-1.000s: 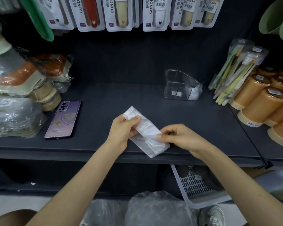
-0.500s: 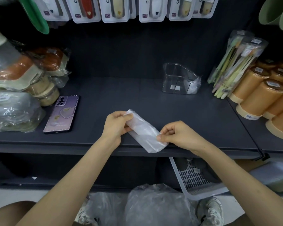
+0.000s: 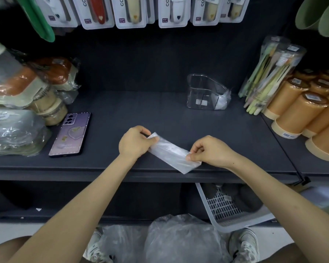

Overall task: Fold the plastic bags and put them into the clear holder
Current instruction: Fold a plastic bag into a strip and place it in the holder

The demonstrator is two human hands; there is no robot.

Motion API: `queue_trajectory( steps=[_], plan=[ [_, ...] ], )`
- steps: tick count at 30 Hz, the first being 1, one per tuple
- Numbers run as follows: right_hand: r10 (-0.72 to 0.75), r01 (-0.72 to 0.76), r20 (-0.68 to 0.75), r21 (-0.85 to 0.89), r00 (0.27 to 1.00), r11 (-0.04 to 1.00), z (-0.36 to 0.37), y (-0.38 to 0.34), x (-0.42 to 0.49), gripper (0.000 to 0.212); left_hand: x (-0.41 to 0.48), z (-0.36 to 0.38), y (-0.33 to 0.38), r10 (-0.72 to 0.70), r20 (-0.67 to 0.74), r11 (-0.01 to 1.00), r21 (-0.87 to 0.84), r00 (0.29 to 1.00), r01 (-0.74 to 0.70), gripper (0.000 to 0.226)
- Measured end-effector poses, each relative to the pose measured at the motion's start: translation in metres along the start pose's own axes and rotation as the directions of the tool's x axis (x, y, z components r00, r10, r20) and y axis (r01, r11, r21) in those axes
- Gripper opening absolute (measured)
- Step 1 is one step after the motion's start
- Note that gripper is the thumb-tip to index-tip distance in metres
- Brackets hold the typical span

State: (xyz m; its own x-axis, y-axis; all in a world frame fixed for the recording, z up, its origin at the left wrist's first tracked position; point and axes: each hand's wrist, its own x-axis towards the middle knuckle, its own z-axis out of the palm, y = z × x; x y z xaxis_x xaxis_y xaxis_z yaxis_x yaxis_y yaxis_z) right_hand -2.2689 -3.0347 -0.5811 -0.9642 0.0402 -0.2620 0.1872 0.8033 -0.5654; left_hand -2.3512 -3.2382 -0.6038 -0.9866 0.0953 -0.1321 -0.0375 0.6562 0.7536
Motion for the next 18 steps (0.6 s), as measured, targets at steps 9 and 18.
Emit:
queue_trajectory(
  steps=[9,18],
  plan=[
    [-0.042,0.048,0.090,-0.062,0.995,0.997,-0.018,0.012,0.009,0.017,-0.008,-0.018,0.002,0.291,-0.195,0.956,0.076,0.937,-0.282,0.026],
    [-0.064,0.064,0.085,0.008,0.994,0.998,-0.022,0.018,0.009,0.011,-0.033,0.026,-0.019,0.550,0.435,0.566,0.434,0.713,-0.701,0.076]
  ],
)
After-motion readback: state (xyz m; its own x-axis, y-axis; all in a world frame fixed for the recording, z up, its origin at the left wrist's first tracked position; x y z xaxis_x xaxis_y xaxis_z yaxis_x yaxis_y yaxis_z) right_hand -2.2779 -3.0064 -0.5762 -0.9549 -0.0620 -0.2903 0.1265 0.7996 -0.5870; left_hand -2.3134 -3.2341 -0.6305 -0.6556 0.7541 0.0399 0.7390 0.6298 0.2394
